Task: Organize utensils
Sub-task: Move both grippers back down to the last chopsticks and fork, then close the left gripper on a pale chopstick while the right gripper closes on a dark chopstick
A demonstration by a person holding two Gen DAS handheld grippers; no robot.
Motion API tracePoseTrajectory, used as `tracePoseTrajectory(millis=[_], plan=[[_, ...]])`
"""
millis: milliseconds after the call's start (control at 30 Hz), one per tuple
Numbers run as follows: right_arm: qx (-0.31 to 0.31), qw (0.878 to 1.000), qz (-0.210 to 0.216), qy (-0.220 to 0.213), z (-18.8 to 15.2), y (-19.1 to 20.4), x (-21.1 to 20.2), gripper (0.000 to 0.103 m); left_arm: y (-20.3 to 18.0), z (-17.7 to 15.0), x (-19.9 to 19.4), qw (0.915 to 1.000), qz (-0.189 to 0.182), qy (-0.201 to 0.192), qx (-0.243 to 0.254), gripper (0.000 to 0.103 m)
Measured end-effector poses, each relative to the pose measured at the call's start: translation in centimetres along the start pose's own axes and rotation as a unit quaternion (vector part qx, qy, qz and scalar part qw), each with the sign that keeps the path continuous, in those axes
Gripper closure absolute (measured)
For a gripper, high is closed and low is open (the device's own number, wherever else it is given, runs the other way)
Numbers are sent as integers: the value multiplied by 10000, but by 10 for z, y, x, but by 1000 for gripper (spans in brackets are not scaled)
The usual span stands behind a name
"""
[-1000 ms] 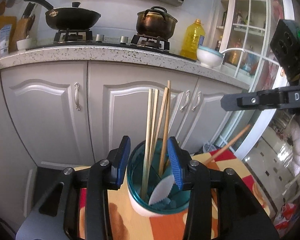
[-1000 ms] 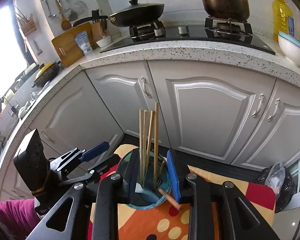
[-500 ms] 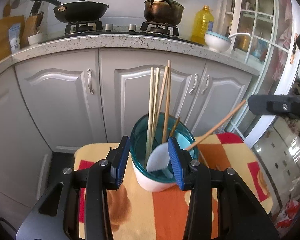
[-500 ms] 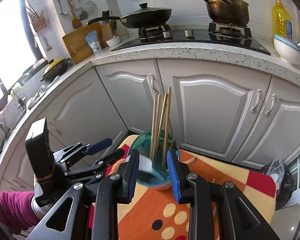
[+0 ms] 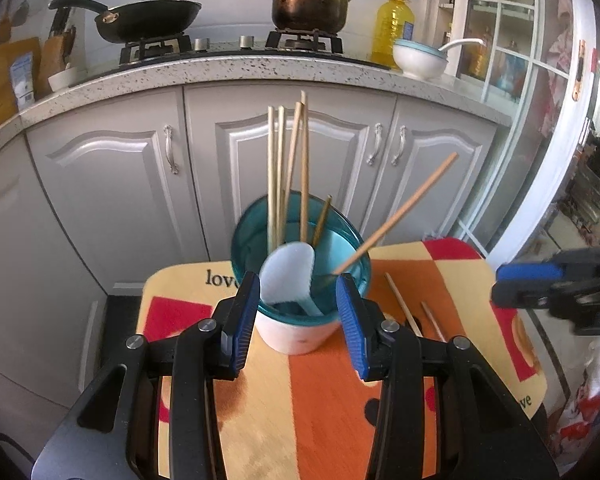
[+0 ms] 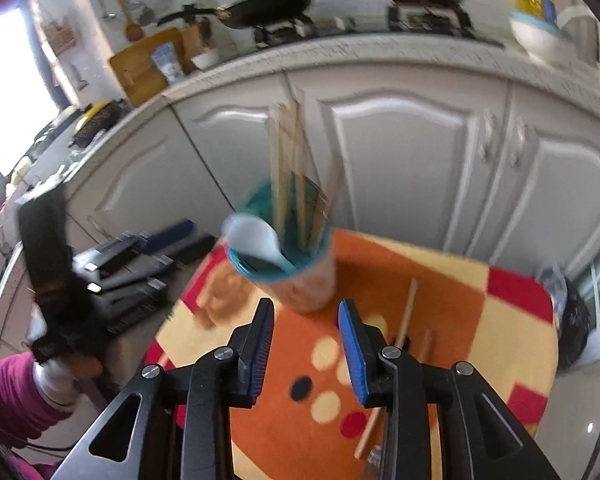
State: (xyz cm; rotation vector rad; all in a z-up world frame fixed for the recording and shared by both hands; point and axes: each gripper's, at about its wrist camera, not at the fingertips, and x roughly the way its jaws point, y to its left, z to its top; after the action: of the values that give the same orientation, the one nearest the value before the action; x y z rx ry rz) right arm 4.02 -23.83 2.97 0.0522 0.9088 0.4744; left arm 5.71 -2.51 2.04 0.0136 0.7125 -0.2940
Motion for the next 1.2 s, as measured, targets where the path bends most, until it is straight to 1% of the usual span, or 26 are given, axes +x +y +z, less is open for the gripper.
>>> tracePoseTrajectory(millis=[67,233,333,433,600,633,700,767,867,967,1100,1200], plan=[[212,9996,-105,122,-12,-18,8,71,-3,-4,2,9999,-76,74,-15,64],[730,9935,-661,576,-47,-72,44,71,-15,-20,8,9991,-308,287,-8,64],[989,9890,-766,792,-60,-96,69,71,-25,-32,16,9977,-443,505,49,64],[1098,9868,-734,938,-65,-107,90,74,-36,-42,23,9960,-539,695,138,64],[1118,9845,-879,1027,-60,-114,115,75,-56,-52,39,9928,-654,973,260,64],[1134,9839,-920,1028,-58,-116,119,76,-59,-53,43,9922,-680,1012,258,64],[1123,9827,-1014,1071,-55,-122,128,83,-67,-54,51,9904,-727,1138,282,64],[1007,9836,-1068,1051,-52,-123,130,92,-77,-55,62,9878,-804,1293,322,64],[968,9842,-1015,1080,-54,-127,123,92,-94,-56,81,9841,-913,1487,335,64],[1052,9829,-1030,1105,-66,-142,109,92,-110,-54,108,9801,-970,1712,268,64],[1140,9812,-1039,1158,-80,-155,94,92,-127,-54,144,9752,-896,2021,107,64],[1259,9810,-926,1149,-88,-161,88,92,-135,-59,166,9712,-804,2241,51,64]])
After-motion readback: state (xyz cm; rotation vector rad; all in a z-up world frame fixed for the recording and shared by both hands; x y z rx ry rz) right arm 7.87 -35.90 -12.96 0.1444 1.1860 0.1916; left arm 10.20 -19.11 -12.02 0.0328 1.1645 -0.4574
